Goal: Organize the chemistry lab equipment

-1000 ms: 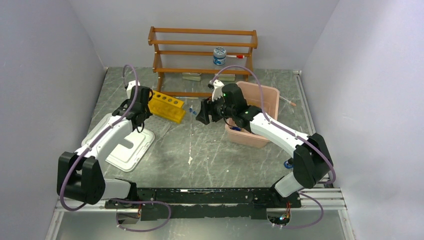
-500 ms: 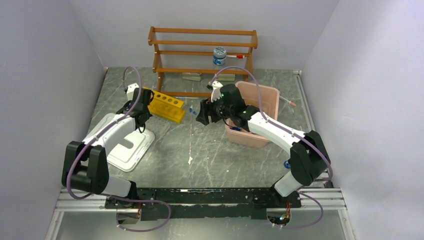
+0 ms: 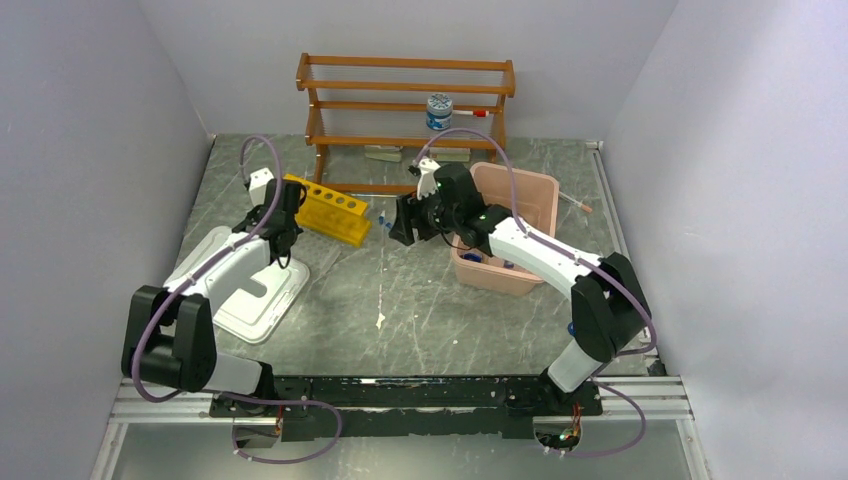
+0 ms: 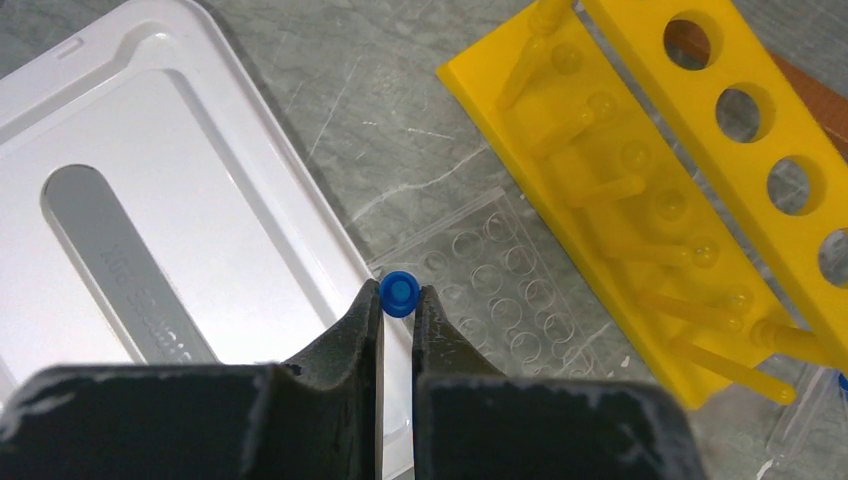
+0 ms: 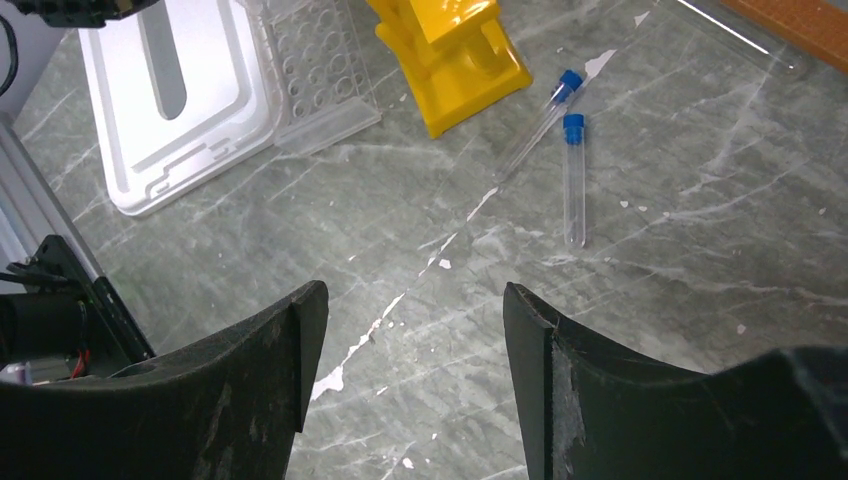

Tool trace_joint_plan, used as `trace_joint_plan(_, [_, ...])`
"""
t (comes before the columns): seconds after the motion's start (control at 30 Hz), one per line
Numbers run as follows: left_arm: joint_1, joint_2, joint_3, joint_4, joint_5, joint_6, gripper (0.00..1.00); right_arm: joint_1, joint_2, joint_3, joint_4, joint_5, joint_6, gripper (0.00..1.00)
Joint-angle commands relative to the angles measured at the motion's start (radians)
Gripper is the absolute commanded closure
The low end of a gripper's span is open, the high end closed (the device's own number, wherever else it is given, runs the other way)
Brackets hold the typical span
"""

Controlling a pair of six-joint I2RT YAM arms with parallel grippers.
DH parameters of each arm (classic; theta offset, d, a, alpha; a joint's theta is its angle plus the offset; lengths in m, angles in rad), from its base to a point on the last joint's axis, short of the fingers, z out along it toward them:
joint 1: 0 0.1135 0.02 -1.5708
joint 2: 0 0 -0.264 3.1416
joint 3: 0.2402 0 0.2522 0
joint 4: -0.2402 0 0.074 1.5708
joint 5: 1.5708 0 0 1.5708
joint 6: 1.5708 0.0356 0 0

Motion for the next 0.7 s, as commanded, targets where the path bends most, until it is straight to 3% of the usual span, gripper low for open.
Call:
trace_joint_plan(0.0, [0.005,-0.035,-0.021,-0.058,-0.027,-0.042,0.95,0.001,0.033,0.046,-0.010,0.004,-0.010,0.32])
trace_joint_plan(0.27, [0.005,-0.055,-0.034,-0.061,-0.015,-0.044,0.95,0.001,0.073,0.073,-0.001,-0.015,-0.005,0.33])
trace_joint_plan(0.67, [0.005,-0.028,-0.145,0.157,0.009,0.003,0.95,0.001,0.086,0.079,-0.004,-0.024,-0.012,0.33])
